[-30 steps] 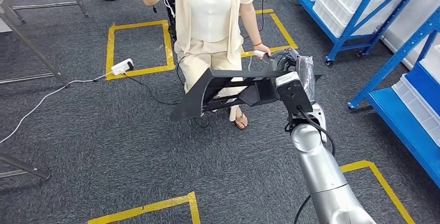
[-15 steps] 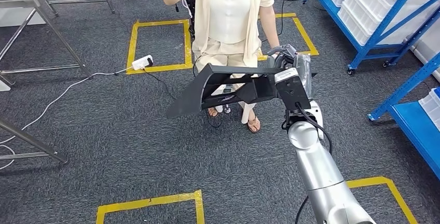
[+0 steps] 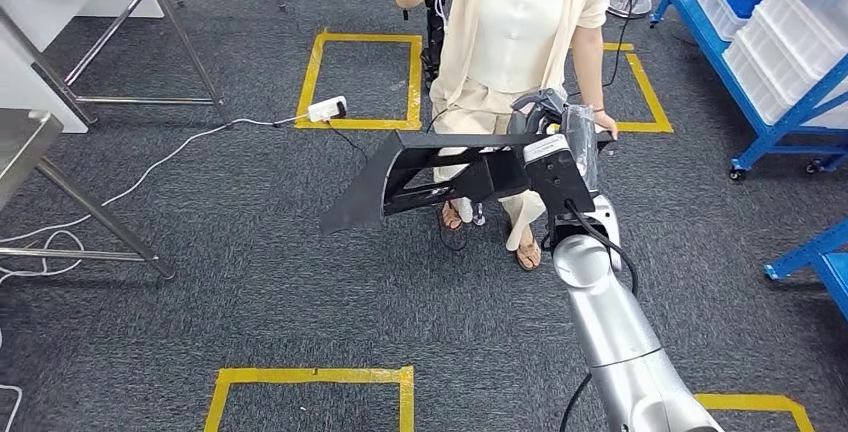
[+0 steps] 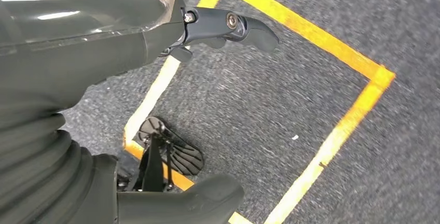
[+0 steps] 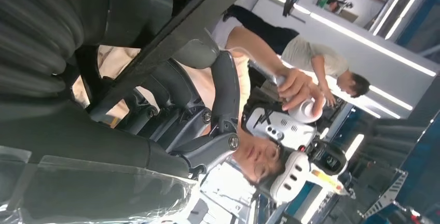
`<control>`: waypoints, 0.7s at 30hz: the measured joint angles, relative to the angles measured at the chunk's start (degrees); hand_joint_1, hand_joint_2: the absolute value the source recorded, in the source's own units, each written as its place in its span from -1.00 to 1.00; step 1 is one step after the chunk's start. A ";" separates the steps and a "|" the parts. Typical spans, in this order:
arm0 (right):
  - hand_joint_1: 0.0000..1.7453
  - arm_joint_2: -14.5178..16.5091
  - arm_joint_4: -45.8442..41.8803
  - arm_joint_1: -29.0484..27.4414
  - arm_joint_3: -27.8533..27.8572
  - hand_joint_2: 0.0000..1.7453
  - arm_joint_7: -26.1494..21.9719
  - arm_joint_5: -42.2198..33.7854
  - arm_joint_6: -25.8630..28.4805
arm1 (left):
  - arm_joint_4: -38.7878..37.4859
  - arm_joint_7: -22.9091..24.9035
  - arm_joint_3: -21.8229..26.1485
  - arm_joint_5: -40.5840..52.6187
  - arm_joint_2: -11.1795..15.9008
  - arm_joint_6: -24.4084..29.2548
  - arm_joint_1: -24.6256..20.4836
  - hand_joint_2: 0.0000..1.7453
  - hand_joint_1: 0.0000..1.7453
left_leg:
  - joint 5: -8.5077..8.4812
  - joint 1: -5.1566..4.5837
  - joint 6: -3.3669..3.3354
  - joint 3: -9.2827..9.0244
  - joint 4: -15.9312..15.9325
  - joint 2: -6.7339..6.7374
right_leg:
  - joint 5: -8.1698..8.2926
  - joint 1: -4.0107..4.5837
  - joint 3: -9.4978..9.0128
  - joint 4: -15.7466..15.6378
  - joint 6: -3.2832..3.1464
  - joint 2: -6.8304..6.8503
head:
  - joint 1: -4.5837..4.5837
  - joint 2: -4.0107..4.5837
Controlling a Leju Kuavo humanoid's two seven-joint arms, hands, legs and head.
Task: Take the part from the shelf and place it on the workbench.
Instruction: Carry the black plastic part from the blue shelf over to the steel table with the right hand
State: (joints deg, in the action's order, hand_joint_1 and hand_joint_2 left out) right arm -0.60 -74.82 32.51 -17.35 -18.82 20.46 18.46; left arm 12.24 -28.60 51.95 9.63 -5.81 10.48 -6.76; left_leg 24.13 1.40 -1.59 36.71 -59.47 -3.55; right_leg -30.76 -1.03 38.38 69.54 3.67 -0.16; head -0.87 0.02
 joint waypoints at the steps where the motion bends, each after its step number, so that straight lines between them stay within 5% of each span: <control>1: 1.00 0.02 0.20 0.21 -0.03 1.00 -0.04 -0.03 -0.01 | 0.00 0.02 0.01 0.01 0.01 0.03 0.05 1.00 -1.00 | -0.07 0.01 0.16 0.06 -0.03 -0.55 | 1.44 -0.22 -1.99 -4.20 0.35 -0.87 | -0.04 0.00; 3: 1.00 0.16 0.56 0.70 -0.13 1.00 -0.16 -0.11 -0.02 | 0.00 0.03 0.02 0.03 0.01 0.09 0.06 1.00 -1.00 | -0.28 -0.04 0.79 0.38 -0.02 -1.47 | 3.12 -0.18 -4.61 -9.63 0.12 -2.13 | -0.02 0.00; 6: 1.00 0.55 1.15 1.05 -0.25 1.00 -0.49 -0.32 -0.05 | 0.00 0.03 0.12 0.03 0.03 0.26 0.40 1.00 -1.00 | -0.68 0.10 1.88 0.79 0.32 -2.25 | 3.67 0.12 -5.05 -10.72 -1.30 -1.49 | 0.03 0.01; 8: 1.00 0.87 1.42 1.23 -0.26 1.00 -0.64 -0.38 -0.07 | 0.00 0.03 0.33 0.03 0.05 0.31 0.67 1.00 -1.00 | 0.67 0.07 2.23 1.75 -1.51 -0.48 | 3.99 -0.25 -5.21 -11.06 -2.31 -0.62 | 0.22 0.01; 10: 1.00 1.07 1.66 1.34 -0.26 1.00 -0.70 -0.42 -0.08 | 0.00 0.03 0.50 0.03 0.08 0.32 0.64 1.00 -1.00 | 4.03 -0.06 2.37 4.42 -7.40 1.98 | 4.01 -0.04 -5.32 -11.19 -3.26 0.35 | 0.40 0.01; 13: 1.00 1.08 2.17 1.33 -0.29 1.00 -0.71 -0.45 -0.09 | 0.00 0.03 0.74 0.03 0.10 0.31 0.67 1.00 -1.00 | 6.65 -0.04 2.53 7.94 -15.10 2.93 | 3.86 0.56 -5.37 -11.17 -3.81 1.97 | 0.43 0.00; 14: 1.00 1.08 2.29 1.32 -0.30 1.00 -0.71 -0.45 -0.09 | 0.00 0.03 0.83 0.03 0.11 0.31 0.70 1.00 -1.00 | 5.68 -0.04 2.49 7.30 -14.02 3.18 | 3.82 0.64 -5.40 -11.16 -3.84 2.45 | 0.43 0.00; 18: 1.00 1.07 2.42 1.36 -0.31 1.00 -0.81 -0.50 -0.08 | 0.00 0.03 0.94 0.03 0.19 0.26 0.56 1.00 -1.00 | 0.88 -0.47 1.60 0.54 -1.61 6.42 | 3.46 1.36 -5.53 -11.02 -3.53 4.04 | 0.32 0.00; 21: 1.00 1.11 2.46 1.39 -0.37 1.00 -0.85 -0.52 -0.08 | 0.00 0.05 0.99 0.05 0.19 0.23 0.50 1.00 -1.00 | 0.55 -0.88 0.74 0.16 -0.36 5.62 | 3.21 1.84 -5.58 -10.98 -2.99 5.15 | 0.04 0.01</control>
State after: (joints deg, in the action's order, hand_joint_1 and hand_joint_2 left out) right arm 0.51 -72.35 33.89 -17.72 -19.67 19.94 18.39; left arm 12.24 -28.55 52.94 9.68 -5.62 10.71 -6.26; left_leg 24.68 0.53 -0.85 36.87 -59.82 2.07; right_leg -27.55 0.81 32.80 58.57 0.67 4.99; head -0.84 0.02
